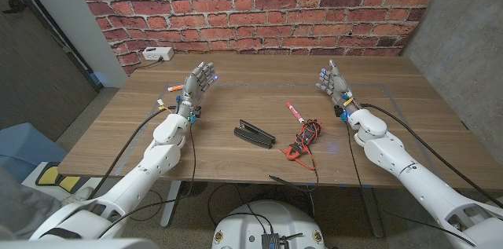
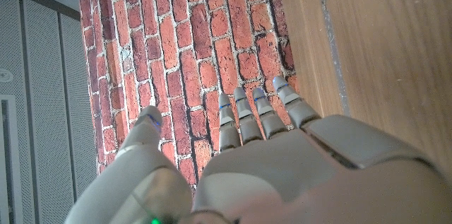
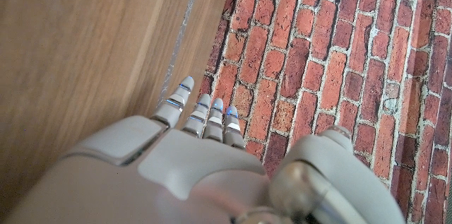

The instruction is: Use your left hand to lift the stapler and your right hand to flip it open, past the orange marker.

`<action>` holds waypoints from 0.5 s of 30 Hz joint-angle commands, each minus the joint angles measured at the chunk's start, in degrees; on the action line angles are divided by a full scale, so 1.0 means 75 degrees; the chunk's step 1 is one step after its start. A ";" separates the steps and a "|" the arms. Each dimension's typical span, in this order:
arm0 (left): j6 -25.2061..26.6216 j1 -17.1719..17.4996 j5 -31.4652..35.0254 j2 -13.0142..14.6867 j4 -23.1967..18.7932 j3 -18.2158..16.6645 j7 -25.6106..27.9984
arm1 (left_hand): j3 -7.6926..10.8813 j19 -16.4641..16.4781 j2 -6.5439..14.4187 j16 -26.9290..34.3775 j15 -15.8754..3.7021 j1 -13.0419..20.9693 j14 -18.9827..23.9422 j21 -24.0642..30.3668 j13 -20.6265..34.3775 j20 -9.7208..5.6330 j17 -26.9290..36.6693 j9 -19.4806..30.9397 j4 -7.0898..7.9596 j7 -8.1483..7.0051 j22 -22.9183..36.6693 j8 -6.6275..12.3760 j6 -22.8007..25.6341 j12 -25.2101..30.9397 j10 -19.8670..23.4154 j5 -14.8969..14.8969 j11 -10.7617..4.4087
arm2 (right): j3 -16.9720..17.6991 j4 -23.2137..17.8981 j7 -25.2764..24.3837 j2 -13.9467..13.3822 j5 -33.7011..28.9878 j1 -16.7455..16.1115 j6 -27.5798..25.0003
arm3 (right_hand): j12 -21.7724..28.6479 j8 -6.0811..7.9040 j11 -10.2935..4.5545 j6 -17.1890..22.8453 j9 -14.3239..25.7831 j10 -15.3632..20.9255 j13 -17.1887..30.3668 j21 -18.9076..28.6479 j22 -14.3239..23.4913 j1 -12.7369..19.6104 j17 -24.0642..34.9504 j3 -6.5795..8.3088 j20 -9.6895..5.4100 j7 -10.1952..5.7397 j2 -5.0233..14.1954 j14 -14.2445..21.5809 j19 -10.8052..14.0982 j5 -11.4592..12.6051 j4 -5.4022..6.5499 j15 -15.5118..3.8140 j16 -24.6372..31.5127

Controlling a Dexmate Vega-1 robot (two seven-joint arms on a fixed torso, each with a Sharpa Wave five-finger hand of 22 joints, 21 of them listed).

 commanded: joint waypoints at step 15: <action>-0.0102 -0.0078 0.0649 0.0472 -0.0099 0.0271 -0.0189 | 0.0015 -0.0064 -0.0023 -0.0106 -0.0260 0.0513 -0.0286 -0.0127 -0.0085 0.0037 0.0006 -0.0172 -0.0070 0.0000 0.0014 -0.0149 -0.0249 -0.0154 -0.0299 0.0022 0.0194 | 0.0099 0.0012 -0.0046 -0.0089 0.0056 -0.0099 -0.0018 | -0.0038 0.0044 0.0009 0.0074 -0.0004 0.0068 -0.0059 0.0026 0.0022 0.0107 -0.0083 -0.0025 -0.0010 -0.0026 0.0038 0.0058 0.0017 -0.0027 -0.0046 -0.0010 0.0066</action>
